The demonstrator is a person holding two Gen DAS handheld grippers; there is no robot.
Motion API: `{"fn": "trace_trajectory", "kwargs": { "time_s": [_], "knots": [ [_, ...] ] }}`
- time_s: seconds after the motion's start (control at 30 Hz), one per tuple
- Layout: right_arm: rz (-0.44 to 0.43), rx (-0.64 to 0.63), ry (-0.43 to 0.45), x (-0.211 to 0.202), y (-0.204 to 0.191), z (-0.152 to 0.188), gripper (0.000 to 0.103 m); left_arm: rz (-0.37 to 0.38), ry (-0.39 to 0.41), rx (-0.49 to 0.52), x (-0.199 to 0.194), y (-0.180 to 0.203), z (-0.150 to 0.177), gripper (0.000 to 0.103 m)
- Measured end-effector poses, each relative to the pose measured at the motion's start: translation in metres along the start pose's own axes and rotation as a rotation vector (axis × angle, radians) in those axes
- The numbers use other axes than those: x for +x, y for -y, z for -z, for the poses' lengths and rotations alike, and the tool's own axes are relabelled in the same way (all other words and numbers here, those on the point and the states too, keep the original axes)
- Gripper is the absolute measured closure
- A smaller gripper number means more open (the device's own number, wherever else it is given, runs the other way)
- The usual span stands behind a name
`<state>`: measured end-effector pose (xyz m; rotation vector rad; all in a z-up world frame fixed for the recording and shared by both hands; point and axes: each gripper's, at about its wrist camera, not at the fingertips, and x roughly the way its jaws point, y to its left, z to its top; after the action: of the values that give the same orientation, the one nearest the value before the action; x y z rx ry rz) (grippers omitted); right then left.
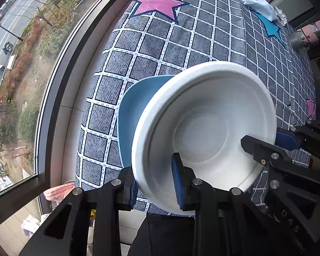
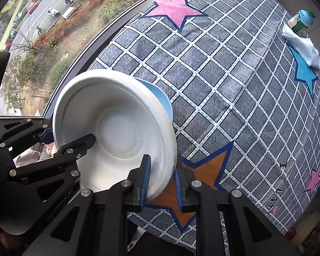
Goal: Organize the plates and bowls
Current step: 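Hold the bowl stack over the pale blue plates and lower it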
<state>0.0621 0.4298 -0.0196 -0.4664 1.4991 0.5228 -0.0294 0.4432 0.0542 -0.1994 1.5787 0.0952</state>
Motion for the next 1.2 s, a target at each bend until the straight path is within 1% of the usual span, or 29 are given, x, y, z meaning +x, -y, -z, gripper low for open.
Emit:
{"fn": "trace_trajectory", "kwargs": {
  "time_s": [0.47,0.7,1.03,1.13,1.17,1.2],
  "knots": [
    [0.003,-0.001,-0.002,0.001,0.0,0.001,0.08,0.001,0.0,-0.006,0.002,-0.001,0.002,0.073],
    [0.014,0.008,-0.016,0.006,0.001,-0.001,0.08,-0.004,-0.01,-0.003,0.011,0.0,0.002,0.073],
    [0.013,0.006,-0.016,0.01,0.001,-0.001,0.08,-0.007,-0.01,-0.01,0.013,-0.003,0.001,0.073],
    [0.012,0.007,-0.013,0.01,0.001,-0.002,0.08,-0.011,-0.014,-0.005,0.014,-0.003,0.001,0.067],
    [0.005,0.007,-0.014,0.01,0.001,-0.002,0.08,-0.013,-0.016,-0.004,0.014,-0.002,0.001,0.058],
    [-0.004,0.012,-0.01,0.009,0.002,-0.002,0.08,-0.017,-0.014,-0.005,0.014,-0.003,0.001,0.046]
  ]
}}
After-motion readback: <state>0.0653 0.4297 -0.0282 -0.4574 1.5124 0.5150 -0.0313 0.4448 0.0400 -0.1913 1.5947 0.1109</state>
